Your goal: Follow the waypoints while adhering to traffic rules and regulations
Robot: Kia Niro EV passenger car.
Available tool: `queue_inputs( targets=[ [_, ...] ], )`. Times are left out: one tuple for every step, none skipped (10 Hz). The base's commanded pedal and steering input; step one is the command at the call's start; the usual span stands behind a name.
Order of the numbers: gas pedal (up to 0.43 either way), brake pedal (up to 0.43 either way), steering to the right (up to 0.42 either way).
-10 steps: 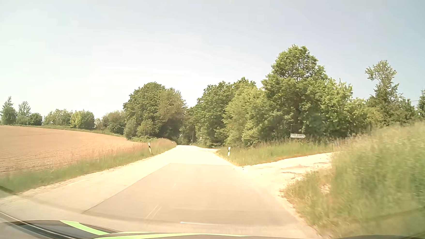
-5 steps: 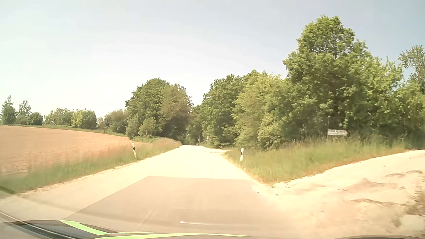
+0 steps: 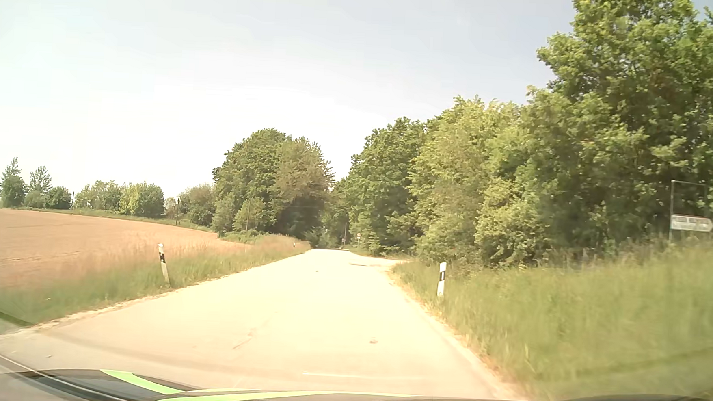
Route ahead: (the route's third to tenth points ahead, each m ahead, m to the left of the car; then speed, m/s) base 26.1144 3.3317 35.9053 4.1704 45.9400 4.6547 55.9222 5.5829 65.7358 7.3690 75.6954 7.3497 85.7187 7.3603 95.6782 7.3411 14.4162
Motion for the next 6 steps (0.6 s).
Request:
queue_inputs(
  targets=[
    [0.189, 0.0, -0.016],
    [0.189, 0.0, -0.015],
    [0.189, 0.0, -0.015],
    [0.197, 0.0, -0.015],
    [0.197, 0.0, -0.015],
    [0.197, 0.0, -0.014]
  ],
)
